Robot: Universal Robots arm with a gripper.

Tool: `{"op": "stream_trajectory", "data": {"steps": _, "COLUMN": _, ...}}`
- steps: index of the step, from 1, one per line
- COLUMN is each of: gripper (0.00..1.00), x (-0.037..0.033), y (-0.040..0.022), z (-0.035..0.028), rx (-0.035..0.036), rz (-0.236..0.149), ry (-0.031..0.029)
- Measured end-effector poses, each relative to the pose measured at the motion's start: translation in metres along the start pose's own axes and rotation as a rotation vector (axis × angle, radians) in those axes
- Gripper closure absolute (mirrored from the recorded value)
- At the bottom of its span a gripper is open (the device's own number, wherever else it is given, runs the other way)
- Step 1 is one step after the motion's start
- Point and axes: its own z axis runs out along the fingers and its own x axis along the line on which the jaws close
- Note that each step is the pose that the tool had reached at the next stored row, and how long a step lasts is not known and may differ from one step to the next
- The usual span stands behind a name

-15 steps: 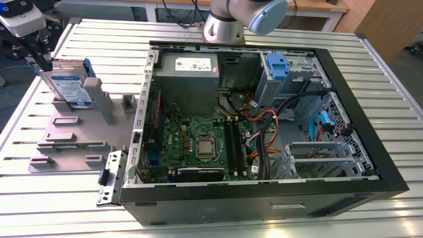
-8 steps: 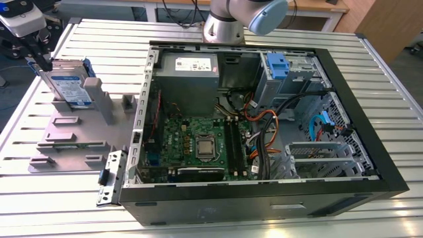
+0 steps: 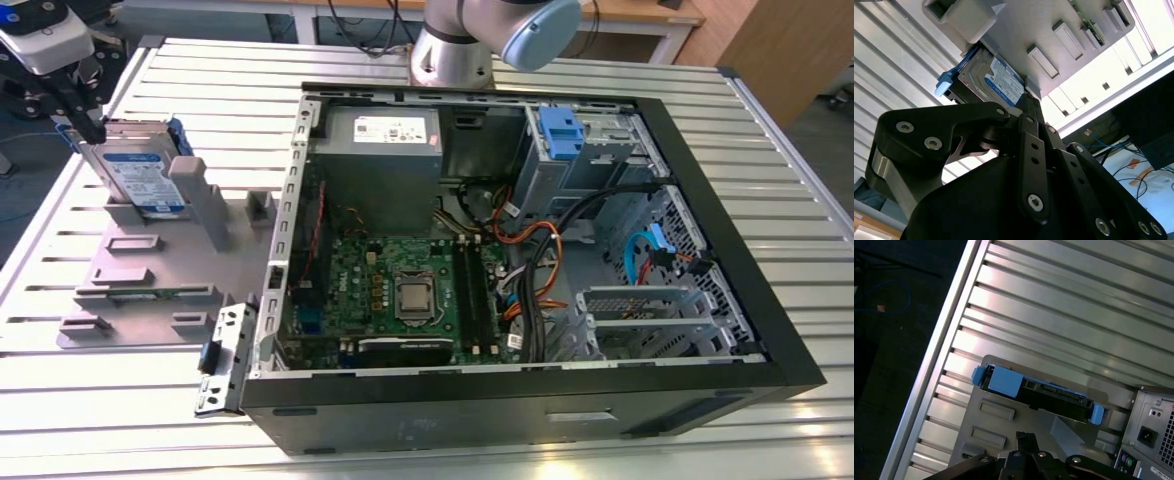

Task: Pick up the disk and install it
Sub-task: 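Pick up the disk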

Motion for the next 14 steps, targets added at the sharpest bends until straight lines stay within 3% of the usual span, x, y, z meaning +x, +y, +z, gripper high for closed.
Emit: {"op": "stream_trajectory", "data": {"steps": 14, "gripper": 0.89, "x": 0.0, "y": 0.0, "z": 0.0, "rx": -0.0001, "rz": -0.008, "ry": 0.0003}}
